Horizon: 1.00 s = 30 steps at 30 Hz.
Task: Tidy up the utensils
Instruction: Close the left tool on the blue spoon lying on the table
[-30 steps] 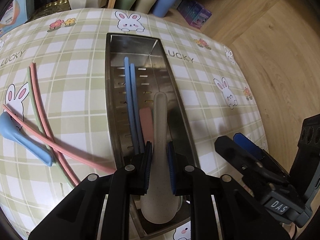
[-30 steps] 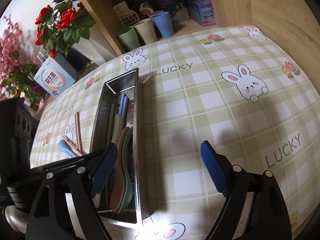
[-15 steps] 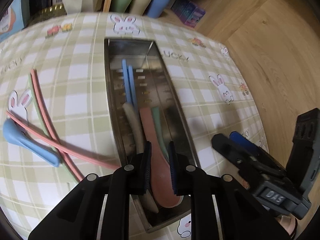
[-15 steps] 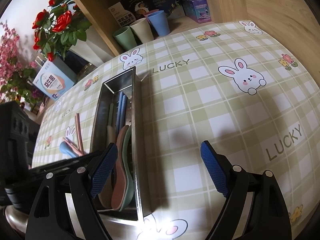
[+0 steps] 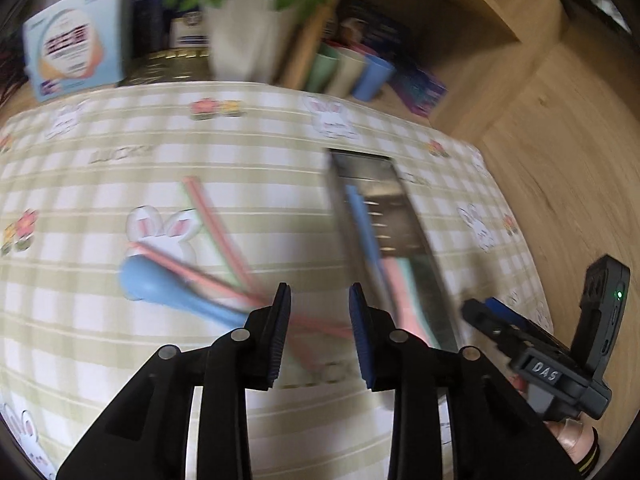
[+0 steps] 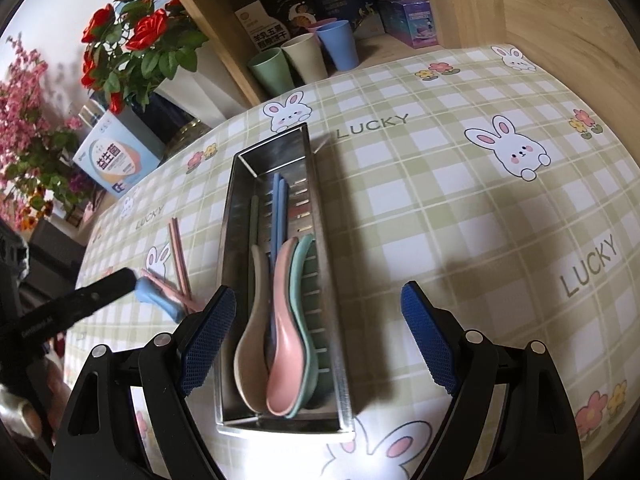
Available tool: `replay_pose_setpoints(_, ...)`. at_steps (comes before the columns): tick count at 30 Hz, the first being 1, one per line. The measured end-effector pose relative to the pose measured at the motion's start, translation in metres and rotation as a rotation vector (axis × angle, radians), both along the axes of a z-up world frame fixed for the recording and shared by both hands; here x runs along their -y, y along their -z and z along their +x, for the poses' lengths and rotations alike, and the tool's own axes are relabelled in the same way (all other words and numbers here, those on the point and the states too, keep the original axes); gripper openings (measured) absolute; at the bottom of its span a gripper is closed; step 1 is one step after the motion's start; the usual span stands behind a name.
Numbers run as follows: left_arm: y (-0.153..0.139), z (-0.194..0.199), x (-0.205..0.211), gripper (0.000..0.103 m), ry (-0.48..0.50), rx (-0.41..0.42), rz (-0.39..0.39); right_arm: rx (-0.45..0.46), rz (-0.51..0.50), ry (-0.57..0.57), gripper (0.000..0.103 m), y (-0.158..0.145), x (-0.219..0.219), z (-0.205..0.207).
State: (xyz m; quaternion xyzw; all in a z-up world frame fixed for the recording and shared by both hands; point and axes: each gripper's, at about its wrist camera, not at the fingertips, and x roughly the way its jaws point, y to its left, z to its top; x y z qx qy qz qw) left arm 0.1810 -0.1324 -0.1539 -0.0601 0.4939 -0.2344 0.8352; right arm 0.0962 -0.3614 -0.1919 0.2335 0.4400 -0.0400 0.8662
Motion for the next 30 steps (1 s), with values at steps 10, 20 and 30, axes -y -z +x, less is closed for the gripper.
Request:
replay_pose_setpoints(10, 0.028, 0.016, -0.081, 0.03, -0.164, -0.072, 0.02, -0.019, -0.011, -0.012, 0.082, 0.006, -0.014, 0.009)
replay_pose_setpoints(20, 0.055, 0.029, -0.066, 0.04, -0.184, -0.111, 0.09, -0.022, -0.001, 0.0, 0.082, 0.009, -0.009, 0.011)
replay_pose_setpoints(30, 0.069, 0.048, -0.045, 0.058, -0.235, -0.076, 0.271, -0.023, 0.019, 0.021, 0.082, 0.013, 0.0, 0.011)
